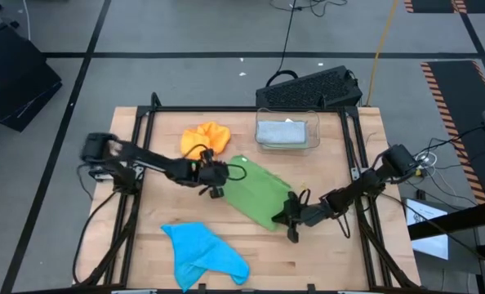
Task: Fold microfiber towels
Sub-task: Fold the green microfiber towel
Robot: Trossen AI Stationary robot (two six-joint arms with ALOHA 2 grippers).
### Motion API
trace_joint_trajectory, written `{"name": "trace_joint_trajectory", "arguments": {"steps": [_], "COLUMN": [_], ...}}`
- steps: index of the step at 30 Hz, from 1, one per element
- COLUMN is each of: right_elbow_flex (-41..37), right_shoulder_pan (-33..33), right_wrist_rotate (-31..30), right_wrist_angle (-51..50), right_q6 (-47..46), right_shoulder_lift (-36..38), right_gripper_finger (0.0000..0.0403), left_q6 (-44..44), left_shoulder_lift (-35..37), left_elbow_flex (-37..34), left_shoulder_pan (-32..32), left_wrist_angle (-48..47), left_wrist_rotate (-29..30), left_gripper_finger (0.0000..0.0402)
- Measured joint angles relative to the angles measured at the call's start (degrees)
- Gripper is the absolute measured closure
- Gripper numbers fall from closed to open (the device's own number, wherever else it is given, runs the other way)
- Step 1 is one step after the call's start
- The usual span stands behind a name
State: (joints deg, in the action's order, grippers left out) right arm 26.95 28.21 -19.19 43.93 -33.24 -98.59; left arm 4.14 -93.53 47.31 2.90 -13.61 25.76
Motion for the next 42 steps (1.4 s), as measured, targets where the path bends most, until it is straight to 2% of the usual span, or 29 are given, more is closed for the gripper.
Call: {"name": "trace_joint_trajectory", "arguments": {"steps": [1,5,9,11,16,18,20,22,24,26,28,30,32,34,36,38,42], "right_elbow_flex": [0.1,-0.4,-1.2,-2.1,-3.0,-2.7,-2.9,-2.7,-2.9,-2.7,-2.9,-2.9,-3.4,-3.5,-3.7,-4.1,-5.3], "right_shoulder_pan": [0.0,0.0,-0.2,-0.2,-0.7,-0.6,-0.3,-0.4,-0.5,-1.0,-0.8,-1.4,-1.3,-1.9,-1.9,-2.2,-2.2], "right_wrist_rotate": [0.0,-0.2,-2.2,-3.7,-5.2,-5.9,-6.6,-6.5,-6.6,-7.1,-8.1,-8.4,-7.8,-8.1,-7.5,-8.0,-8.5], "right_wrist_angle": [0.0,-1.9,-11.4,-19.8,-35.5,-40.7,-44.1,-45.9,-47.6,-47.3,-49.7,-48.5,-50.0,-49.7,-50.4,-51.2,-51.7], "right_q6": [0.8,4.2,6.4,6.3,3.0,2.2,1.8,2.3,2.6,3.4,3.8,5.8,6.8,8.3,8.8,9.5,10.2], "right_shoulder_lift": [0.7,6.3,14.7,20.1,29.2,31.5,33.5,34.4,35.8,36.0,37.4,37.3,38.8,39.0,40.4,40.9,43.0], "right_gripper_finger": [0.0385,0.0385,0.0385,0.0385,0.0385,0.0385,0.0385,0.0385,0.0385,0.0385,0.0385,0.0385,0.0385,0.0385,0.0385,0.0385,0.0385], "left_q6": [0.5,1.8,2.4,1.7,-0.3,-0.8,-0.4,0.0,-0.4,-1.7,-2.5,-3.4,-3.6,-3.7,-3.7,-3.6,-3.4], "left_shoulder_lift": [2.0,10.4,13.8,13.2,7.5,4.9,1.1,-2.1,-6.8,-9.4,-14.4,-16.7,-20.9,-22.2,-25.6,-26.4,-28.7], "left_elbow_flex": [0.8,1.9,2.0,2.1,2.1,2.4,4.8,6.9,11.8,15.1,20.4,23.1,27.9,29.6,32.8,33.1,35.2], "left_shoulder_pan": [0.3,3.8,10.6,14.3,21.4,23.1,23.5,24.1,23.9,24.1,23.6,23.5,22.9,22.7,22.1,21.9,21.0], "left_wrist_angle": [-2.6,-2.9,4.0,9.4,20.0,23.2,26.1,23.0,24.5,19.6,21.1,15.5,17.1,12.7,14.5,12.3,13.4], "left_wrist_rotate": [0.0,0.0,0.0,0.1,4.1,6.2,5.8,6.2,5.2,5.5,2.7,2.1,-1.1,-1.7,-3.3,-3.5,-4.3], "left_gripper_finger": [0.0309,0.0309,0.0309,0.0309,0.0307,0.0295,0.0274,0.0248,0.0221,0.0198,0.0183,0.0178,0.0178,0.0182,0.0186,0.0187,0.0182]}}
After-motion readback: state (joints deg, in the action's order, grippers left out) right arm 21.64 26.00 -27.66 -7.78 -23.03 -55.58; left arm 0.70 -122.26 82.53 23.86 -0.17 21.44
